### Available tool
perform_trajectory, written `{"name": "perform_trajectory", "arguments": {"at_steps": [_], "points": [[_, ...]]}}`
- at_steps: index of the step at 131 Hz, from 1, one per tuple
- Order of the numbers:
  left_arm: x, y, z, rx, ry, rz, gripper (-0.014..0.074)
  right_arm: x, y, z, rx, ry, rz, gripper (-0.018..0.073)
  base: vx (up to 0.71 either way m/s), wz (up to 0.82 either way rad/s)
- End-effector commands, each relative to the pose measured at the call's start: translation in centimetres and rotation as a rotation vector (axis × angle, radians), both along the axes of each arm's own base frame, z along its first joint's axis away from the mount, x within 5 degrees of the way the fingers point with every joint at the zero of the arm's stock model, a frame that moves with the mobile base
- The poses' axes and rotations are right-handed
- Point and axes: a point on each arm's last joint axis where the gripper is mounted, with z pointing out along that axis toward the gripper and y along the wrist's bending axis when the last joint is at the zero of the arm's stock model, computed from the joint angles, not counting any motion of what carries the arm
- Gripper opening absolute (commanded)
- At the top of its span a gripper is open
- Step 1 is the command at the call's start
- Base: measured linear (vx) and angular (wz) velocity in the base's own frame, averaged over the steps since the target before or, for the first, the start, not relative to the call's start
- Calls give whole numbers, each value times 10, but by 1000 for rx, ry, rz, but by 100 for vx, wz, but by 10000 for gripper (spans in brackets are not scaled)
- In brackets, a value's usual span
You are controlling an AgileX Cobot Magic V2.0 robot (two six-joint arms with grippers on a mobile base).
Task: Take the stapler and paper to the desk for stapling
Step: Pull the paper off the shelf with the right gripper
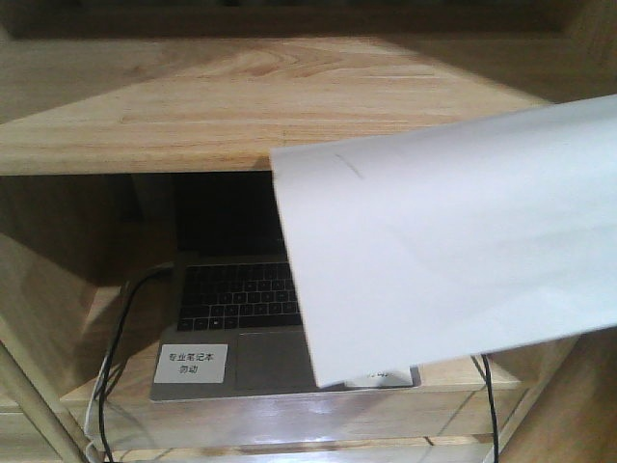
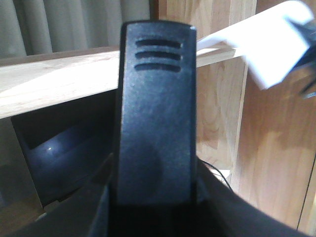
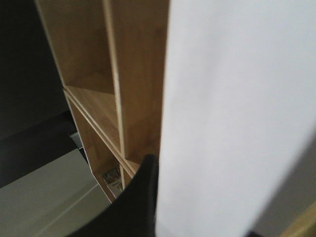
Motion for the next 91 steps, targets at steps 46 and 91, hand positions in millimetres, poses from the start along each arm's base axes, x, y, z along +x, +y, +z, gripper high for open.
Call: {"name": "perform_trajectory", "arguments": {"at_steps": [46,91], "points": [[0,1,17,-89,-85,2,-6,-49,-35,-10,126,-63,-152,-8,0,0],[0,1,17,-89,-85,2,-6,-73,-44,-19,152,-108,-203,-7,0,0]]}}
